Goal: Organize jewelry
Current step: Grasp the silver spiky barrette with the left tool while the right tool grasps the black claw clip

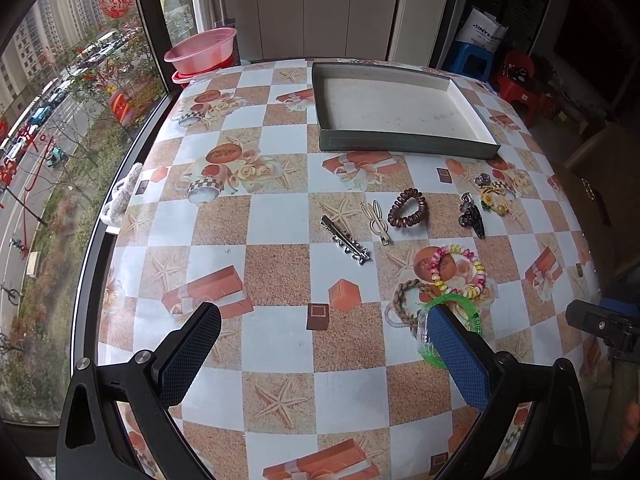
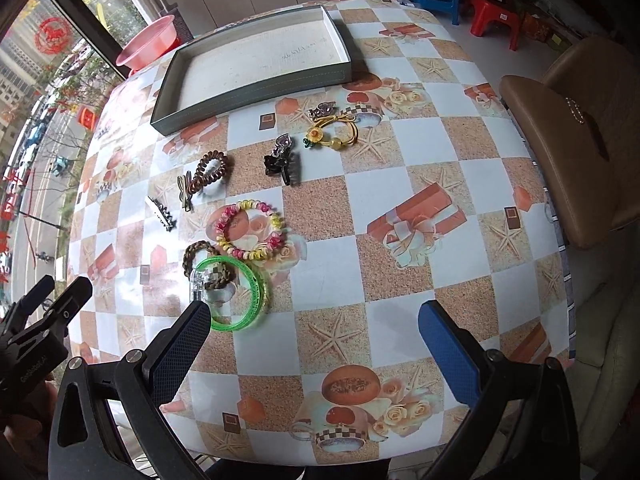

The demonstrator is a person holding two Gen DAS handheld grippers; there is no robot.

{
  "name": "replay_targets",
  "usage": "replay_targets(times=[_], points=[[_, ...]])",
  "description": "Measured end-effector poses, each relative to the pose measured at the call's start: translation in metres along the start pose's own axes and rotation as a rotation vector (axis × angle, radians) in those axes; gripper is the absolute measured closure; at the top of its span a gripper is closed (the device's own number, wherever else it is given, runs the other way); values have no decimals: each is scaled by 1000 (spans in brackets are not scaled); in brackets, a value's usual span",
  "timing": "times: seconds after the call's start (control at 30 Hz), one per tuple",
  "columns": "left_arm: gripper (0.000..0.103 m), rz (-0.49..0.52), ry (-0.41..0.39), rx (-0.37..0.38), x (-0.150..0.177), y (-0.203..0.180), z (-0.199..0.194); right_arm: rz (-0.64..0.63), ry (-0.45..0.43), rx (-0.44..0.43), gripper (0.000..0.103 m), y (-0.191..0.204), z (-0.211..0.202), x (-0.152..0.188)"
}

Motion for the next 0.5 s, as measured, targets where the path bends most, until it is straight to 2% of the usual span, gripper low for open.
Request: replay_targets(times=[0.23, 0.4, 0.5], points=[[0, -64, 84, -36, -3, 2, 52, -21, 54, 2, 0, 1, 40, -26], [0, -105, 107, -55, -10, 7, 83, 12, 83, -31, 0, 12, 77, -54], [0, -115, 122, -67, -15, 7, 98, -4, 91, -54, 5, 23, 96, -67]])
Point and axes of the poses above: each gripper's, at about its wrist camera, not at the fingertips, and z roughly the way its jaws point, y to its left, x to its underside, the point moved 7 cm from there along z, roughly the way its jaws point, and after that the axes turned 10 degrees about -y, right-handed, at the moved point
